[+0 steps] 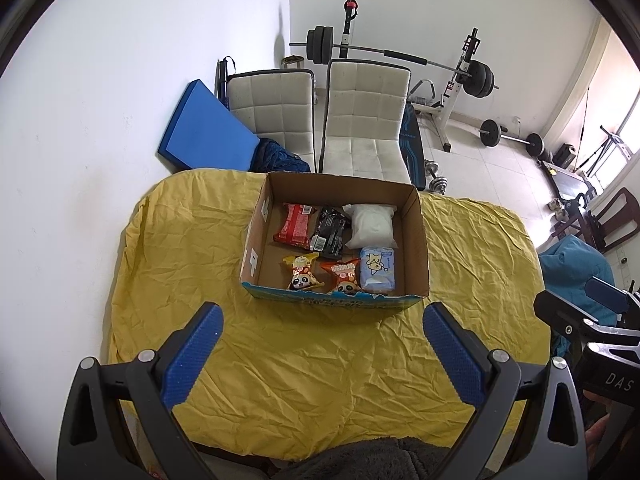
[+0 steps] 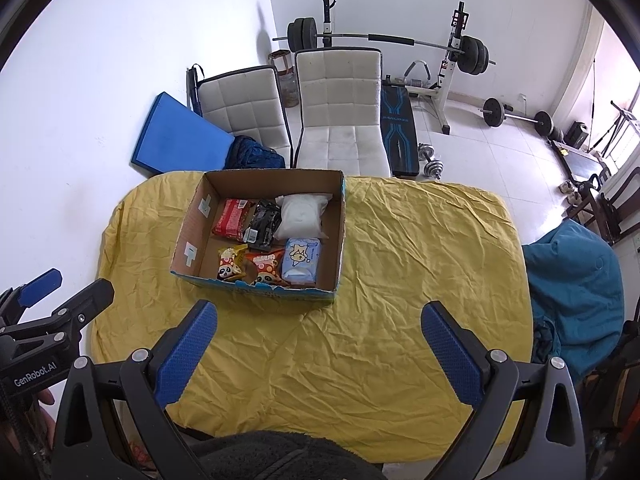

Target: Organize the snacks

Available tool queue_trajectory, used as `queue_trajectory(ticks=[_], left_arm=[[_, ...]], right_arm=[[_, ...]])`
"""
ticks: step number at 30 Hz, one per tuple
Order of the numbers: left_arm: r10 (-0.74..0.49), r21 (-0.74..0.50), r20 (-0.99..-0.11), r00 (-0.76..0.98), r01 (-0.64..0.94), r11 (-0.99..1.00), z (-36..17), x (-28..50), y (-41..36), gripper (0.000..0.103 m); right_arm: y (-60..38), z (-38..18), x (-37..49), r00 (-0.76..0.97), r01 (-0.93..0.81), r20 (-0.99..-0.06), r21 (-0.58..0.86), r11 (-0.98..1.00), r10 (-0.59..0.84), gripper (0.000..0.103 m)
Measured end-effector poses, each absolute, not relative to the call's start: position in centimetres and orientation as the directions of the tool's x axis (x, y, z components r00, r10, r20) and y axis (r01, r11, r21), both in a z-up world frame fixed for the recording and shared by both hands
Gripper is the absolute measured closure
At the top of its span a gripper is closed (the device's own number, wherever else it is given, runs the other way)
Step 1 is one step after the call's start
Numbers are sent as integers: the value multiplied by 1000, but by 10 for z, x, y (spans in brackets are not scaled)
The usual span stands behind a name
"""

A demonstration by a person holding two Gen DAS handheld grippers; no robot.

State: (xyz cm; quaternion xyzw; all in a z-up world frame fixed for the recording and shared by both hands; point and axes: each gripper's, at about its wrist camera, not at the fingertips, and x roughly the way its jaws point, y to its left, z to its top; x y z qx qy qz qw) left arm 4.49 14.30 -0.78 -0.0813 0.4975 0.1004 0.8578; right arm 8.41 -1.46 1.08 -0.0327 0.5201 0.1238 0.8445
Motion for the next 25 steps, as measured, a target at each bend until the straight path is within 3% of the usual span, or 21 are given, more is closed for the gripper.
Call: queue_trajectory(ticks=[25], left_arm=[[68,-65,-861,503,-242,968,-8,40,148,1]], right_arm=[[-22,9,82,450,-179,-881,72,981,147,0]])
